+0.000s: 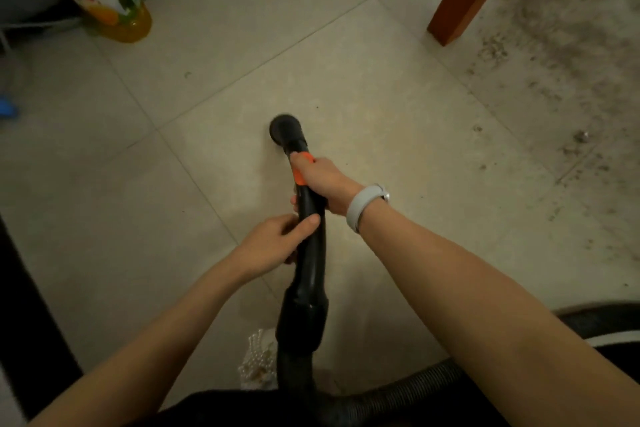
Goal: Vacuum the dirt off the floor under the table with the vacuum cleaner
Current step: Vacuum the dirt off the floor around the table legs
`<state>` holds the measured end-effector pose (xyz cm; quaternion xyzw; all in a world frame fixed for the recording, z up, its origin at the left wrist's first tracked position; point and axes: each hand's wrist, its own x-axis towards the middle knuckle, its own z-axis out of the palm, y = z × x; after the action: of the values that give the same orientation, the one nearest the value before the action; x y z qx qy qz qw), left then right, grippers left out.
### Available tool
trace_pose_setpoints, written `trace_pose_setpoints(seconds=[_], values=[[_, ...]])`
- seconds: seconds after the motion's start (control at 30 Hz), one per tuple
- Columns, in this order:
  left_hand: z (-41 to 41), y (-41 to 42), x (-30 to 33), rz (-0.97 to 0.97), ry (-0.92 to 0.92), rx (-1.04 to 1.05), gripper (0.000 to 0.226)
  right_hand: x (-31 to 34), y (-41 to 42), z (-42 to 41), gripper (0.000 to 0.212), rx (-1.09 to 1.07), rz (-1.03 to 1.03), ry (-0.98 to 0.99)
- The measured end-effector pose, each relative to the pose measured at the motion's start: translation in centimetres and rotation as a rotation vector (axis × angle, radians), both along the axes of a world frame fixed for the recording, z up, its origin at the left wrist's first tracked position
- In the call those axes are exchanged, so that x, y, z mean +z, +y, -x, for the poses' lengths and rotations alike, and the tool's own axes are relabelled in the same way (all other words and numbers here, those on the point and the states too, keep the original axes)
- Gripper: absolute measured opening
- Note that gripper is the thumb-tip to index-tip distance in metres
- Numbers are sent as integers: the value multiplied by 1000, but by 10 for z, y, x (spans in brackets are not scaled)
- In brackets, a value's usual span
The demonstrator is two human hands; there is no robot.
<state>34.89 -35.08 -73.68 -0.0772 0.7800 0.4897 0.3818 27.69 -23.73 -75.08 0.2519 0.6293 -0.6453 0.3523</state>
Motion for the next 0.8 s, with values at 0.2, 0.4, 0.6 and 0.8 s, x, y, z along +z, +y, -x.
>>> trace_pose_setpoints(seconds=[0.2,0.4,0.6,0.8], values=[[21,-44,-36,308,120,39,39,-15,13,-32,28,-47,-75,-13],[26,-43,-73,477,201,-66,52,-19,22,2,29,-144,-143,43],[25,-60,-103,699,28,-392,80,-23,21,48,26,-123,-162,85],[25,-60,-106,704,25,-394,68,-16,26,34,30,-122,-144,0]])
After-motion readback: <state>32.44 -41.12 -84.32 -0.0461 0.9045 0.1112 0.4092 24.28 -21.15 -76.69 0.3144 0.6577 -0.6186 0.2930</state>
